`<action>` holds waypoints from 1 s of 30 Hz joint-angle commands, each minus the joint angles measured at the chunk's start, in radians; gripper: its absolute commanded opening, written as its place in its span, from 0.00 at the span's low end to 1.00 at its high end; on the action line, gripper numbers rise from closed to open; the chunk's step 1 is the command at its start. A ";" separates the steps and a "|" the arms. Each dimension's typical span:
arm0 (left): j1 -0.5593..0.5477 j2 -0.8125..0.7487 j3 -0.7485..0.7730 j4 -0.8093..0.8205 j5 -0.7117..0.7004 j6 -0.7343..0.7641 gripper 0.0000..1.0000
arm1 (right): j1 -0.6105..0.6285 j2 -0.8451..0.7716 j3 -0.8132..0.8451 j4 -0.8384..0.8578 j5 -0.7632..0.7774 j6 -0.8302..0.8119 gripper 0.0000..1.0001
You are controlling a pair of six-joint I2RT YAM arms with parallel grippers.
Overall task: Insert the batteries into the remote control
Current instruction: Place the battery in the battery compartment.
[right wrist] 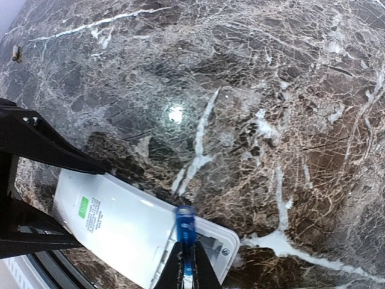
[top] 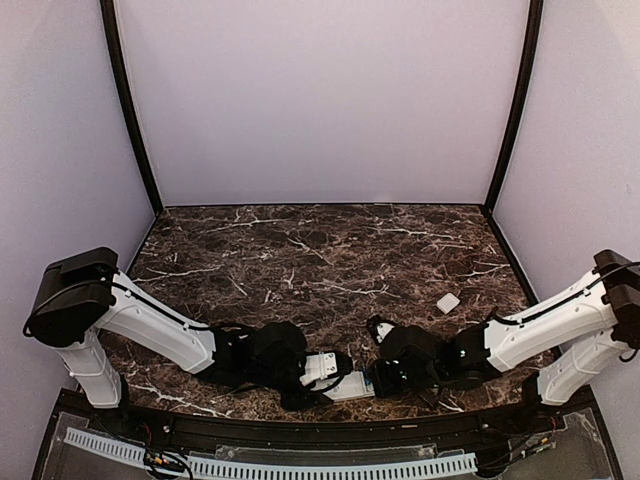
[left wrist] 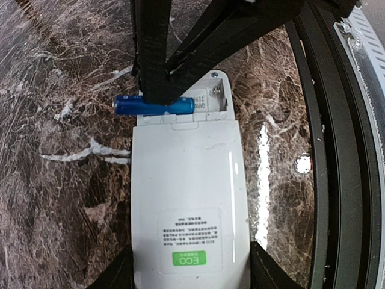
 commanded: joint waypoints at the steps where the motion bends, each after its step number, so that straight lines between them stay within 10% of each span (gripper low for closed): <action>1: -0.004 0.055 -0.043 -0.175 -0.025 0.013 0.00 | 0.011 -0.004 -0.021 -0.030 0.022 0.055 0.00; 30: -0.004 0.055 -0.041 -0.177 -0.025 0.013 0.09 | -0.081 0.067 0.279 -0.390 -0.124 0.007 0.15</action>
